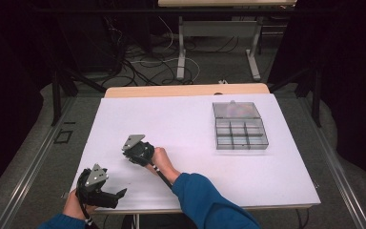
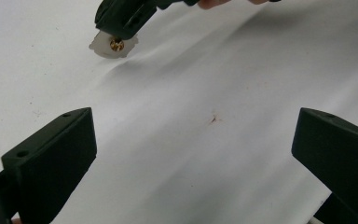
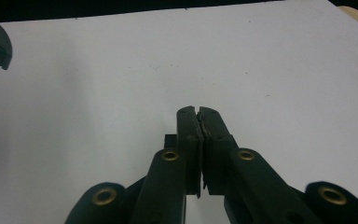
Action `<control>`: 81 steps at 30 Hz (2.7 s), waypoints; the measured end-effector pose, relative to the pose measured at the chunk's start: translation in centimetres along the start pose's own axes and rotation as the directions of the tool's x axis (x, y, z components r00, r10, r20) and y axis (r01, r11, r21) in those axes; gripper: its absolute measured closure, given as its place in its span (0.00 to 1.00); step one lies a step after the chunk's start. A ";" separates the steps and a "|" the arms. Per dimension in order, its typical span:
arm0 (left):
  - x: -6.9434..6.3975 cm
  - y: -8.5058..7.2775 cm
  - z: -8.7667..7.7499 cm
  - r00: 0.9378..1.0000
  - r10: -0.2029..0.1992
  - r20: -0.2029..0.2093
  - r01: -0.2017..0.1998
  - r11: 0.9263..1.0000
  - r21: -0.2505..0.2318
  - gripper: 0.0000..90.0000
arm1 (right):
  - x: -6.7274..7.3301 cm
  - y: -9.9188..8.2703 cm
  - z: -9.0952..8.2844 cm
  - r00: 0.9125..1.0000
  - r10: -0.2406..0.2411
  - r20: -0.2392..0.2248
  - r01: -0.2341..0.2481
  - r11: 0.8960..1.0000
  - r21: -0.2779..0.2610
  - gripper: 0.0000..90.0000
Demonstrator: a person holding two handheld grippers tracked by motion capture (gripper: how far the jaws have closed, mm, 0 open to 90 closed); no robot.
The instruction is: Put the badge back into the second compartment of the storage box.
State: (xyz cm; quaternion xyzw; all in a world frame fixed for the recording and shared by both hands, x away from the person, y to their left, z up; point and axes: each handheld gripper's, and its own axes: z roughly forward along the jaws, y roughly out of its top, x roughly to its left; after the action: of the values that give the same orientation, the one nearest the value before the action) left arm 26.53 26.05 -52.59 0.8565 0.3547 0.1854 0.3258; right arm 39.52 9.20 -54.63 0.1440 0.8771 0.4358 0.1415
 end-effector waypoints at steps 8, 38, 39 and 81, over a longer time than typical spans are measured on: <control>-0.1 0.0 0.0 1.000 -0.006 0.003 0.006 1.000 0.001 0.00 | -0.5 -0.6 -1.9 1.000 0.004 0.006 -0.005 1.000 0.008 0.98; -0.1 0.1 0.1 1.000 0.002 -0.007 -0.003 1.000 -0.003 0.00 | -2.4 -4.2 -8.8 0.999 0.007 0.033 -0.008 0.999 0.033 0.98; 0.0 0.1 0.1 1.000 0.003 -0.005 -0.003 1.000 -0.003 0.00 | -2.5 -4.3 -9.1 0.999 0.008 0.032 -0.009 0.999 0.036 0.98; -0.1 0.1 0.1 1.000 0.001 -0.010 -0.001 1.000 0.001 0.00 | -5.3 -10.0 -19.5 0.982 0.120 0.146 -0.123 0.992 0.014 0.98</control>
State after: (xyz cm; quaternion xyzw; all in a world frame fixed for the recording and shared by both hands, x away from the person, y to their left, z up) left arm 26.56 25.87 -52.59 0.8560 0.3558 0.1896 0.3236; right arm 35.80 -12.68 -50.74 0.2300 0.8590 0.4220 0.1764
